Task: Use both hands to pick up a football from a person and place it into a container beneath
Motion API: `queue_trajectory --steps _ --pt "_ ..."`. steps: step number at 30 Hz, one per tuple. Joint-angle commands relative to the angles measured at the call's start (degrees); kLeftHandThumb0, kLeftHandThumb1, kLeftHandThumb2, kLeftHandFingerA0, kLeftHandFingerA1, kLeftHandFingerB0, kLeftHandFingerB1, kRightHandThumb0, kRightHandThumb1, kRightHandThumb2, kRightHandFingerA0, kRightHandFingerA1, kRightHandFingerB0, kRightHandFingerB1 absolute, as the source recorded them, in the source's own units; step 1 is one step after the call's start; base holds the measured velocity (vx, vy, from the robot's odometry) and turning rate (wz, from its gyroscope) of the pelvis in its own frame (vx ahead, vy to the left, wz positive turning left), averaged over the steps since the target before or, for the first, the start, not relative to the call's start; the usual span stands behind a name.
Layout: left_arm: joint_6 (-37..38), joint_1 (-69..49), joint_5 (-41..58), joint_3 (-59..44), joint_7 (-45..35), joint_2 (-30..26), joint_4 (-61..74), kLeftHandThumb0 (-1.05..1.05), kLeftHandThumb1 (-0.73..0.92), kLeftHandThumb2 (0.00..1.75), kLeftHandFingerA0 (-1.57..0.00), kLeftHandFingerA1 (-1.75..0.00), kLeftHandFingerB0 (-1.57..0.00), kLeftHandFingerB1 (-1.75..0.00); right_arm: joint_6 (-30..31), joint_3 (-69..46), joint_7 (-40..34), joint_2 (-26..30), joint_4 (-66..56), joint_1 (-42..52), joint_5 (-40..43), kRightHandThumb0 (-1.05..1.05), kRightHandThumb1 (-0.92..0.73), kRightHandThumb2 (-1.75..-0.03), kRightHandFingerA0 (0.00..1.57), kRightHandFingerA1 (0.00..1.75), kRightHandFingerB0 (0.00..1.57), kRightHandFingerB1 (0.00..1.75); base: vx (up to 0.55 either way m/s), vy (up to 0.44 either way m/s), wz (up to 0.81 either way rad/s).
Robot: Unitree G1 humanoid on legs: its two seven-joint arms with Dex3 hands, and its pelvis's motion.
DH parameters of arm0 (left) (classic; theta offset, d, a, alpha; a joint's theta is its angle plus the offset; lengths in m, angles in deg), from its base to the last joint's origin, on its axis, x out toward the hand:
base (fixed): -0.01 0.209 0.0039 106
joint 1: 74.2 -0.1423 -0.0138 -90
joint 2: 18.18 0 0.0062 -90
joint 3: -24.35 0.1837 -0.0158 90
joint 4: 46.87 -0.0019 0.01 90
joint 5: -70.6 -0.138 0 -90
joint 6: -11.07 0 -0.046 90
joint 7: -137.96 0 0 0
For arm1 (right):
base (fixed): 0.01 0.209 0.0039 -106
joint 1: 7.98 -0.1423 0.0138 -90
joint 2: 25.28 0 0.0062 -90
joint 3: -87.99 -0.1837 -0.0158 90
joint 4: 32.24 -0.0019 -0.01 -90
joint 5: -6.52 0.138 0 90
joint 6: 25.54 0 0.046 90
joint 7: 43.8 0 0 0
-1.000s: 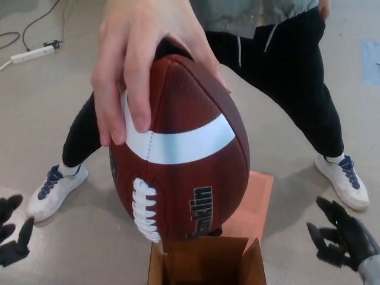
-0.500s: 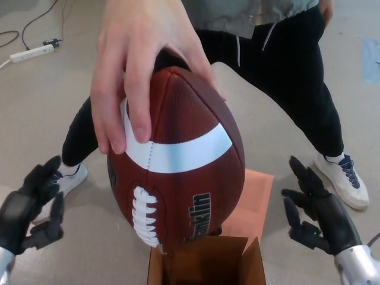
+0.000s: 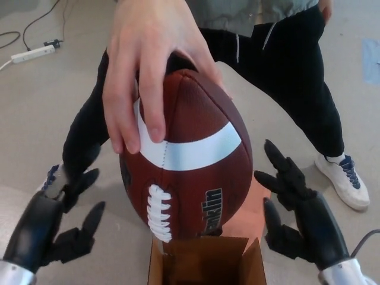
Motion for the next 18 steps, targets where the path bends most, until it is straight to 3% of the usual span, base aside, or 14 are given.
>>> queue_trajectory --steps 1,2,3,4,5,7,8,9,10,12,13,15,16,18 --pt "1.2 -12.8 9.6 4.5 -2.7 -0.1 33.8 -0.87 0.92 0.72 -0.11 -0.27 0.0 -0.21 -3.8 9.7 1.3 -1.3 -30.2 11.0 -2.2 -0.84 -0.8 -0.94 0.13 0.29 0.0 0.0 0.0 0.0 0.0" --pt "0.8 -13.2 9.5 4.8 -2.6 -0.1 34.6 -0.9 0.92 0.75 -0.16 -0.27 0.0 -0.2 -3.0 10.9 1.7 -1.4 -30.3 11.0 -1.9 -0.84 -0.79 -0.93 0.12 0.27 0.0 0.02 0.0 0.0 0.0" --pt "0.5 -13.4 9.4 5.1 -2.6 -0.1 35.3 -0.87 0.92 0.71 -0.15 -0.27 0.0 -0.22 -2.5 11.7 1.9 -1.6 -30.4 10.9 -1.8 -0.79 -0.92 -0.77 0.11 0.26 0.0 0.05 0.0 0.0 0.0" --pt "0.1 -13.5 9.3 5.2 -2.6 0.0 35.7 -0.87 0.92 0.71 -0.15 -0.27 0.0 -0.22 -2.3 12.0 2.0 -1.6 -30.4 10.8 -1.8 -0.79 -0.92 -0.77 0.11 0.26 0.0 0.05 0.0 0.0 0.0" --pt "0.3 -13.5 9.2 5.6 -2.7 0.1 35.8 -0.82 0.73 1.11 -0.09 -0.36 0.0 -0.23 -1.6 12.7 1.9 -2.0 -30.5 10.6 -2.3 -0.95 -0.9 -1.17 0.1 0.21 0.0 0.08 0.0 0.0 0.0" --pt "0.8 -13.4 9.2 6.6 -3.1 0.5 36.1 -0.89 0.78 1.13 -0.16 -0.35 0.0 -0.18 0.2 14.4 1.4 -3.0 -31.1 10.4 -4.2 -0.91 -0.87 -1.18 0.12 0.18 0.01 0.12 0.0 0.0 0.0" --pt "0.7 -13.5 8.8 6.9 -3.1 0.7 36.4 -0.85 0.92 0.7 -0.16 -0.26 -0.01 -0.22 1.0 15.1 1.3 -3.3 -31.6 10.5 -4.8 -0.92 -0.89 -1.19 0.08 0.12 0.0 0.12 0.0 0.0 0.0" --pt "0.5 -13.6 8.5 7.1 -3.0 0.9 36.6 -0.85 0.92 0.7 -0.16 -0.26 -0.01 -0.22 1.3 15.4 1.3 -3.4 -31.8 10.5 -4.8 -0.92 -0.89 -1.19 0.08 0.12 0.0 0.12 0.0 0.0 0.0" --pt "0.2 -13.7 6.0 8.2 -2.1 1.5 37.9 -0.84 0.92 0.72 -0.14 -0.27 0.0 -0.2 2.3 17.0 1.8 -3.8 -32.3 10.5 -4.0 -0.82 -0.83 -1.18 0.0 0.16 0.0 0.18 0.0 0.0 0.0" --pt "-0.2 -13.7 4.9 8.9 -1.7 1.8 38.7 -0.84 0.92 0.72 -0.11 -0.27 0.0 -0.2 2.7 18.0 2.1 -3.9 -32.5 10.3 -3.6 -0.86 -0.87 -1.19 0.0 0.12 0.0 0.13 0.0 0.0 0.0" --pt "-0.4 -13.6 4.4 9.8 -1.5 2.1 39.3 -0.91 0.81 1.14 -0.11 -0.3 0.0 -0.13 3.1 18.8 1.8 -4.3 -32.6 10.1 -4.1 -0.9 -0.9 -1.2 0.0 0.09 0.0 0.09 0.0 0.0 0.0" --pt "-1.5 -13.6 3.7 11.5 -0.8 2.7 40.7 -0.77 0.72 1.12 -0.01 -0.3 0.0 -0.23 4.4 20.2 1.1 -4.8 -33.3 10.3 -4.9 -0.9 -0.89 -1.2 0.0 0.09 0.0 0.09 0.0 0.0 0.0" --pt "-2.4 -13.6 3.3 12.2 -0.5 2.8 41.5 -0.89 0.79 1.13 -0.09 -0.15 -0.08 -0.15 4.8 20.7 0.9 -5.0 -33.6 10.3 -5.1 -0.92 -0.9 -1.19 0.0 0.06 0.0 0.07 0.0 0.0 0.0" --pt "-3.8 -13.7 2.0 13.2 0.2 3.1 42.7 -0.87 0.8 1.14 0.0 -0.13 0.0 -0.14 5.6 21.7 0.6 -5.2 -34.1 10.3 -5.5 -0.92 -0.9 -1.19 0.0 0.04 0.0 0.06 0.0 0.0 0.0"
